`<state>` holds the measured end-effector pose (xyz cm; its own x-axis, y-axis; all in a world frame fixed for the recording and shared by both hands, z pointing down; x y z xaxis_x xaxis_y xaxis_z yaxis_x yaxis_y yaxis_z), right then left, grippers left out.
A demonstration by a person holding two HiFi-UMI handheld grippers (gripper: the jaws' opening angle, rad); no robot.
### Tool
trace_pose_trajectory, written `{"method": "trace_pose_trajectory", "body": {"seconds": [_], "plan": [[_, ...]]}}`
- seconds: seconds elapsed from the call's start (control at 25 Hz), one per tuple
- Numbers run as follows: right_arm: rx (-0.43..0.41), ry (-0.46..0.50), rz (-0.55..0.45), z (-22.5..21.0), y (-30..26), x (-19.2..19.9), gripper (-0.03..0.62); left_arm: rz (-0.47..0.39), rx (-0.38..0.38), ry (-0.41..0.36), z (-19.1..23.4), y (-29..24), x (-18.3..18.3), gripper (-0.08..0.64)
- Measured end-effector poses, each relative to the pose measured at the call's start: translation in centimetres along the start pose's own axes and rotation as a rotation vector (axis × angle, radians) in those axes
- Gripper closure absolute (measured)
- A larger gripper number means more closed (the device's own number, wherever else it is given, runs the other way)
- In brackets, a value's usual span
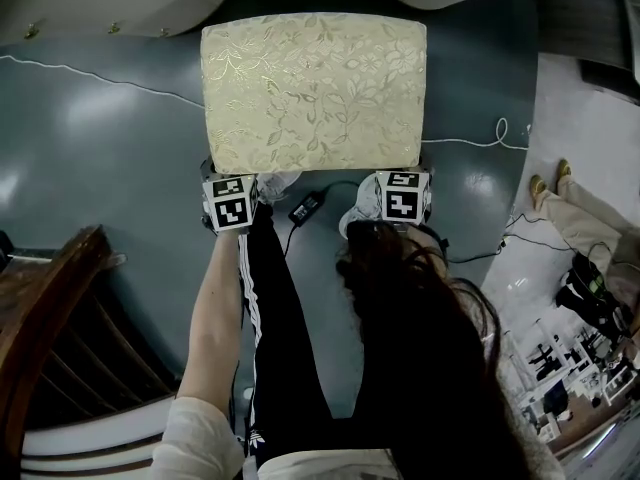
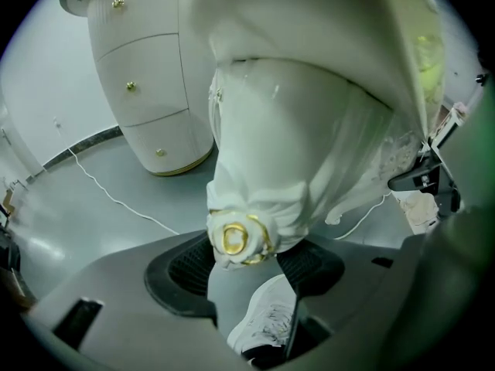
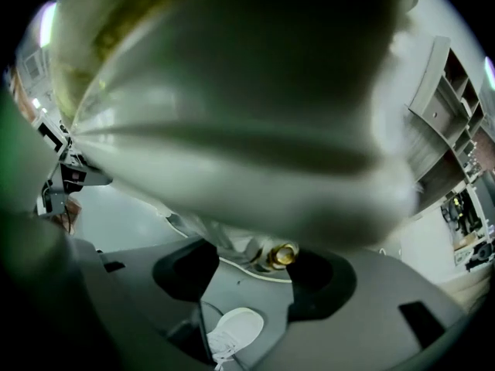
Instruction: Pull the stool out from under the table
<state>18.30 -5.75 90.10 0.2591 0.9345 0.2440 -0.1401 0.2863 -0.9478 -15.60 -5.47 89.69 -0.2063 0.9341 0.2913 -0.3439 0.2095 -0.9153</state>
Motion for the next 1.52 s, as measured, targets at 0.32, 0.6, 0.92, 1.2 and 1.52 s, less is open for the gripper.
{"method": "trace_pose_trajectory", "body": {"seconds": [0.32,0.6,0.92,1.2,1.52], "plan": [[-0.019,-0.009,0.048,-0.2,1.6,-0.6,0.298,0.021,0.013,0.037,-0.5,1.3,-0.6,0.291],[-0.028,-0.010,0.124,-0.4,5.0,-1.3,0.299,0.082,0.018,0.079,-2.4,4.3,-0.5,0.293],[-0.033,-0.003,0.153,-1.7,9.3,-3.4,0.298,0.100,0.014,0.127,-3.5,8.5,-3.9,0.293],[0.010,-0.030,0.105,-4.8,16.3,-7.9,0.299,0.079,0.033,0.143,-6.7,14.2,-8.2,0.293],[0.035,-0.022,0.076,-7.9,24.8,-13.2,0.298,0.037,0.073,0.126,-11.6,21.1,-15.7,0.293]]}}
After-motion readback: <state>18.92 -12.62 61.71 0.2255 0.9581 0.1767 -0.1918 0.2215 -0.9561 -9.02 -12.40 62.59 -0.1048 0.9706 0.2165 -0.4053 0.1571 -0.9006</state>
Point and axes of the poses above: the fingertips, and each gripper's own axes: y backward along the fingers, z to its left, x out of its underside, the point moved 4 cm from there along y, backward along the fingers, and after that the axes turned 15 degrees about x, right-handed, at the moved point
